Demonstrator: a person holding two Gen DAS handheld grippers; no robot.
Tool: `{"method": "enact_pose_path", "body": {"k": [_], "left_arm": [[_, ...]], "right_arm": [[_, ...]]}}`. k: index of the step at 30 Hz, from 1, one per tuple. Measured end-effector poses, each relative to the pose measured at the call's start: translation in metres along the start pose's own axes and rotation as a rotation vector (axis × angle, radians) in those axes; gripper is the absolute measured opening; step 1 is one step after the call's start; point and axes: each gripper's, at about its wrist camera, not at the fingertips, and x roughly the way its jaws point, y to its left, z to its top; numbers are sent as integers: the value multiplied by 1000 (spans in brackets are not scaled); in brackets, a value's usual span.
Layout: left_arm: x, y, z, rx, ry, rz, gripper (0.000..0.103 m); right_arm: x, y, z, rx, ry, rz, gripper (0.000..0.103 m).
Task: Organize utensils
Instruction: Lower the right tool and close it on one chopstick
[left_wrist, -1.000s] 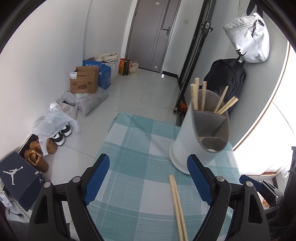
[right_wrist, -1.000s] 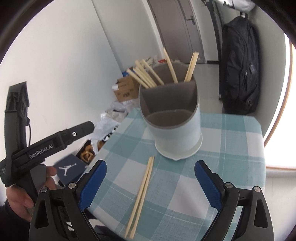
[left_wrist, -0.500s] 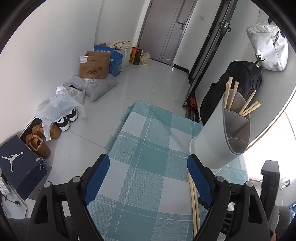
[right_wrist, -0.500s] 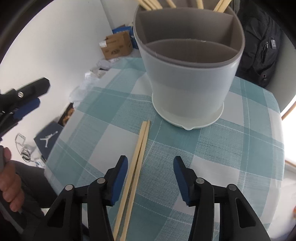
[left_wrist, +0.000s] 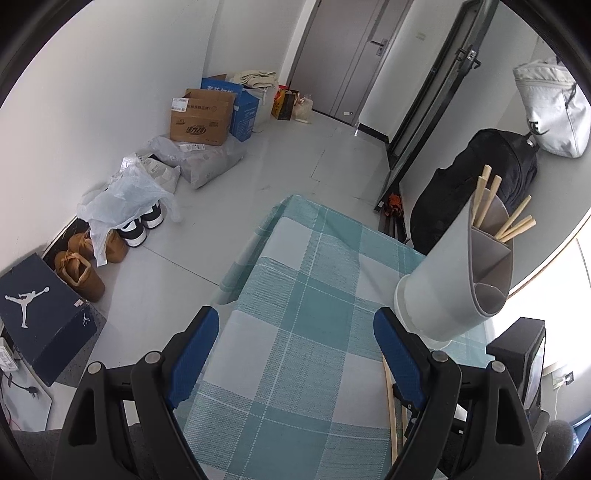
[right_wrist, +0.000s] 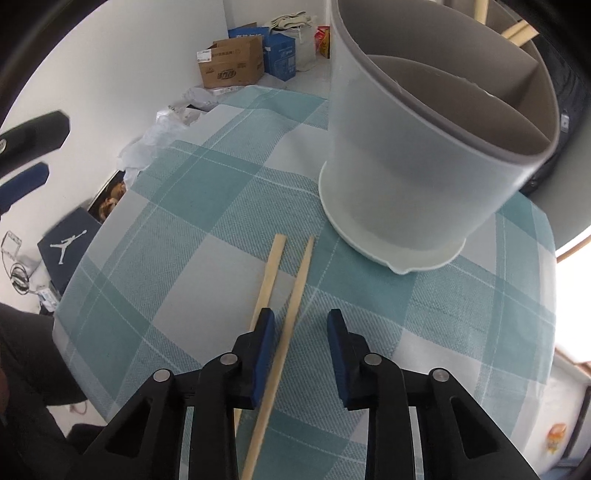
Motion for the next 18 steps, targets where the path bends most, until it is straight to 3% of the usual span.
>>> {"method": "enact_pose_path", "body": {"k": [5, 11, 18], "left_arm": [[-2, 11, 2, -38, -4, 12, 83], [3, 26, 4, -82, 10, 39, 83], [14, 30, 0, -95, 52, 58, 83]], "right_arm": [[9, 8, 14, -9, -14, -7, 26], [16, 16, 25, 0, -42, 7, 4], [-4, 4, 22, 75, -119, 82, 4]]}}
